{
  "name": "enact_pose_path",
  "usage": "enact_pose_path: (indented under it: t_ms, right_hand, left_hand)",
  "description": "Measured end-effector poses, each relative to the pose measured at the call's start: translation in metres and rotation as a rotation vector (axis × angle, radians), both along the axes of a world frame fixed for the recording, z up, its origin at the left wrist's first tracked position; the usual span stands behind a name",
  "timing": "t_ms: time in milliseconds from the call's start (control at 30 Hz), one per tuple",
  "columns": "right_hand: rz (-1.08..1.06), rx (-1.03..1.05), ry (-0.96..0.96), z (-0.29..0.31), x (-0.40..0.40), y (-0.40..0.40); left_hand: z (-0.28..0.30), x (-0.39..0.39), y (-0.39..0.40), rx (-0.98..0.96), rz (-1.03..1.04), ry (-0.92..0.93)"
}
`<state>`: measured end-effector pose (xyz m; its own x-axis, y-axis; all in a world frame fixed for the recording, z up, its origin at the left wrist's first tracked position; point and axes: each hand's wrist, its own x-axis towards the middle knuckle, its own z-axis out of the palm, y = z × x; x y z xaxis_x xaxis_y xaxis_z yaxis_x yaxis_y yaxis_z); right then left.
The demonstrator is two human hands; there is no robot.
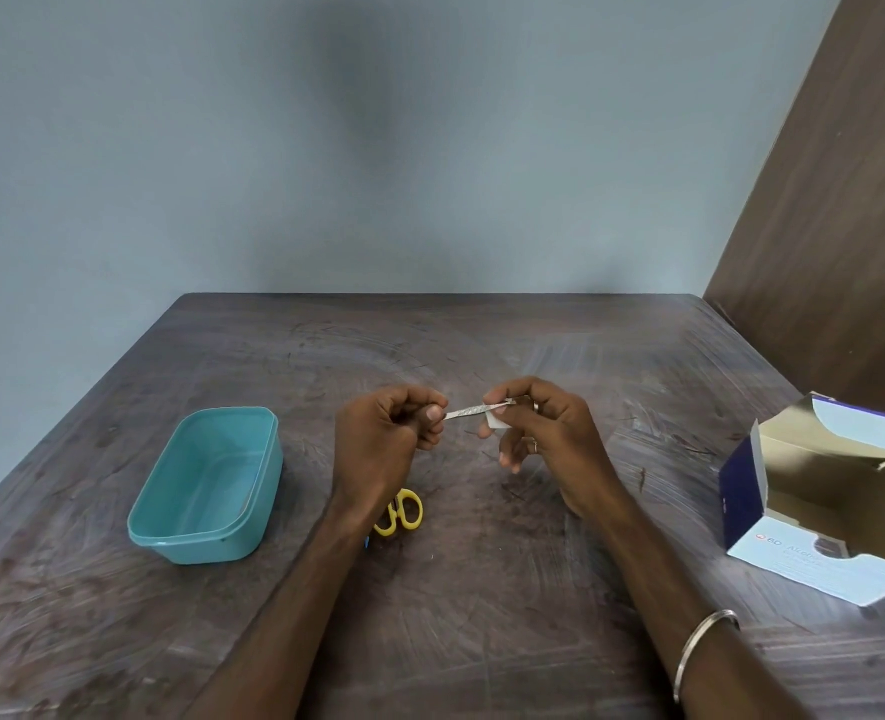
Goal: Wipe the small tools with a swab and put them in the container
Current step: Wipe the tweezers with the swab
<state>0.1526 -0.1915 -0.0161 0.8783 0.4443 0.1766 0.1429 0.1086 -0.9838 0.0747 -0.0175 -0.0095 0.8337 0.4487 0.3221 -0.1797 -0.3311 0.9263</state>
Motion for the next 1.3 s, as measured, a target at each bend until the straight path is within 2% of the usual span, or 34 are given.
enact_pose_path:
  t_ms: [233, 567, 1000, 1300]
  right_hand:
    - [0.105, -0.02, -0.023, 0.0, 0.004, -0.006]
    - [-0.021, -0.099, -0.085, 0.0, 0.003, -0.002]
    - [-0.1, -0.03, -0.122, -0.001, -0.001, 0.004]
    - [-0.031, -0.069, -0.134, -0.003, -0.004, 0.007]
  left_hand:
    - [0.002, -0.001, 0.006, -0.048, -0.039, 0.014]
    - [0.001, 0.0, 0.007, -0.004, -0.009, -0.042]
    - [0.001, 0.0, -0.006, -0.067, 0.04, -0.092]
    - [0.0, -0.001, -0.005, -0.098, 0.084, -0.104]
